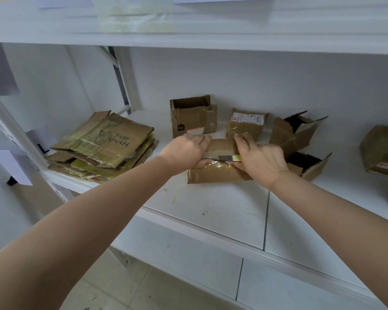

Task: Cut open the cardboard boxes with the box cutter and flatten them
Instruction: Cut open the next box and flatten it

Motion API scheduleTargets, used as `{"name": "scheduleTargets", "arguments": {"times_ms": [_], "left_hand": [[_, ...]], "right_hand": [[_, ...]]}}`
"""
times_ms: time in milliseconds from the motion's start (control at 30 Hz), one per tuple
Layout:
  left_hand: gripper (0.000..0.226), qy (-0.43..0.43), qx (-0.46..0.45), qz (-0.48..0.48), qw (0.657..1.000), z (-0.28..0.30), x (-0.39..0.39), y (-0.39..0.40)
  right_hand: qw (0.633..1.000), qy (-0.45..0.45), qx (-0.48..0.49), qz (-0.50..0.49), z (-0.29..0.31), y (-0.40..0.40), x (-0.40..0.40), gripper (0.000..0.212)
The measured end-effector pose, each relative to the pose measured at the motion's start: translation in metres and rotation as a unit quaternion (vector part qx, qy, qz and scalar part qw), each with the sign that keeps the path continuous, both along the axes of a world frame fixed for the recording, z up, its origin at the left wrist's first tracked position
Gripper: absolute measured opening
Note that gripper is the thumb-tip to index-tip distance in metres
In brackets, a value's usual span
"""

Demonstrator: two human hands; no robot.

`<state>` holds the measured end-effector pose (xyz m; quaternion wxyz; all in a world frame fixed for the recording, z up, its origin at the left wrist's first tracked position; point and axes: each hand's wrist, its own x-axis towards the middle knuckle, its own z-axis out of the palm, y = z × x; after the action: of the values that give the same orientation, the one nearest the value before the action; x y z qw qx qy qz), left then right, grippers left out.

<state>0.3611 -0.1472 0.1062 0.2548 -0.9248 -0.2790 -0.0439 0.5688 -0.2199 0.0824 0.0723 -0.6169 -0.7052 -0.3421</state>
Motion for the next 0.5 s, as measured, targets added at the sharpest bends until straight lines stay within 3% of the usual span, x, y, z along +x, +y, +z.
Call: {"name": "scheduleTargets", "arguments": {"times_ms": [200,367,500], "left_hand": [[0.060,-0.017,0.003,-0.003,1.000,0.000,0.005,-0.007],[0.057,0.014,0.005,-0.007,1.000,0.001,0.005,-0.015],[0.054,0.042,-0.002,-0.013,0.999,0.004,0.006,-0.022]], "right_hand": [[0.995,-0.083,-0.040,-0.044,0.001,-0.001,-0.008,0.057],[0.991,-0.065,-0.075,-0.091,0.008,-0.011,-0.023,0.036],[0.991,-0.051,-0.117,-0.039,0.018,-0.022,-0.025,0.029]]}}
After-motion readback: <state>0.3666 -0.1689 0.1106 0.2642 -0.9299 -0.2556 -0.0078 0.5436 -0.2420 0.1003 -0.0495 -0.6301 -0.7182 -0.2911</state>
